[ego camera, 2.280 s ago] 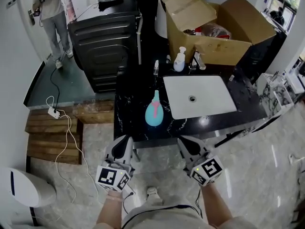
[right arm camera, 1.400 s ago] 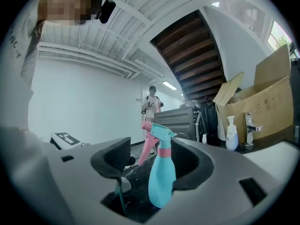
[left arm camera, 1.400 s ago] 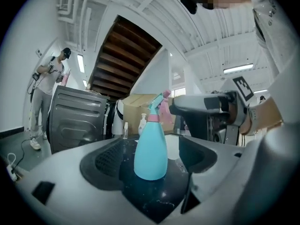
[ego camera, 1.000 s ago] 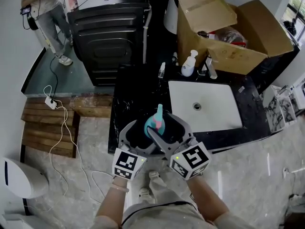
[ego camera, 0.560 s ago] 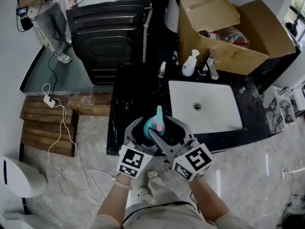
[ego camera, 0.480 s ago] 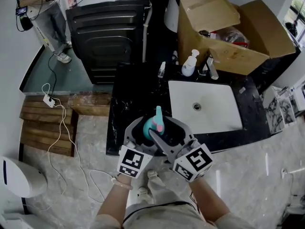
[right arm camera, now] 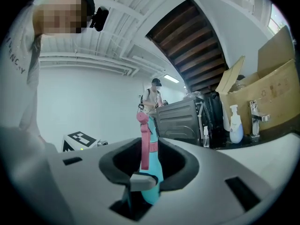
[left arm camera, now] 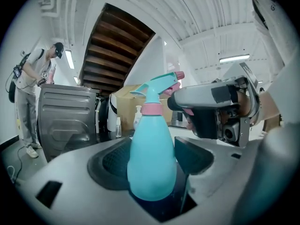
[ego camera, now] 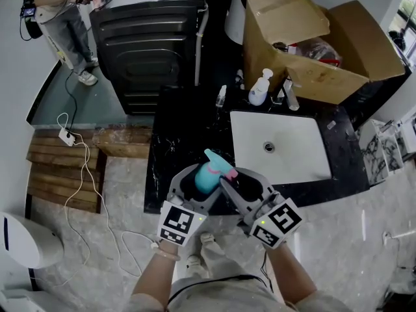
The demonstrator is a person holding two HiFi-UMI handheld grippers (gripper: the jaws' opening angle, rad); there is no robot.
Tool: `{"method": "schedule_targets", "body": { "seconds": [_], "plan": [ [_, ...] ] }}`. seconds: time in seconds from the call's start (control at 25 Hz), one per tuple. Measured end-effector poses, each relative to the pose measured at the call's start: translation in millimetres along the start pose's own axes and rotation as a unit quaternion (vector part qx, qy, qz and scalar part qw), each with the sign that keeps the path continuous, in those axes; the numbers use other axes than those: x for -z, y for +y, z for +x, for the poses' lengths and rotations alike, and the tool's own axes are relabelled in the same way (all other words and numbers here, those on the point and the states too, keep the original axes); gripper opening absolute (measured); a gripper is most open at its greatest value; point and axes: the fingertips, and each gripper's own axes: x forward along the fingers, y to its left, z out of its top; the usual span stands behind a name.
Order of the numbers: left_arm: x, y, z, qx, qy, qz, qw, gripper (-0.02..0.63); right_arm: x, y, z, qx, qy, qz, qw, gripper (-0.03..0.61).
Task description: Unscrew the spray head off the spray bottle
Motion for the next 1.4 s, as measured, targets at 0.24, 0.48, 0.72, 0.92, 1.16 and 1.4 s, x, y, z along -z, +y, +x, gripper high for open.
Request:
{"method": "schedule_targets", "body": {
  "seconds": [0.24, 0.48, 0.72, 0.92, 1.16, 1.4],
  "plan": [
    [1, 1, -2, 0.002, 0.000, -0.001, 1.0000, 0.301, 1, -16, -13, 0.015, 0.000, 0.003, 1.000, 0.104],
    [1, 1, -2, 0.009, 0.006, -0.001, 0.9999, 0.298, 1, -41, -17, 0.040, -0.014, 0.036, 0.998, 0.095],
    [1, 1, -3, 0.008, 0.007, -0.003, 0.9999, 0.296, -1, -64, -6, 0.052, -0.029, 0.083, 0.995, 0.077],
    [1, 1, -3, 0.006, 0.008, -0.004, 0.9999, 0.296, -3, -69, 11, 0.054, -0.027, 0.087, 0.994, 0.064],
    [1, 1, -3, 0.005, 0.008, -0.005, 0.9999, 0.296, -3, -68, 28, 0.041, -0.031, 0.101, 0.994, 0.044],
    [2, 2, -3, 0.000, 0.007, -0.007, 0.9999, 0.296, -10, -68, 26, 0.044, -0.053, 0.127, 0.990, 0.061]
  ]
}}
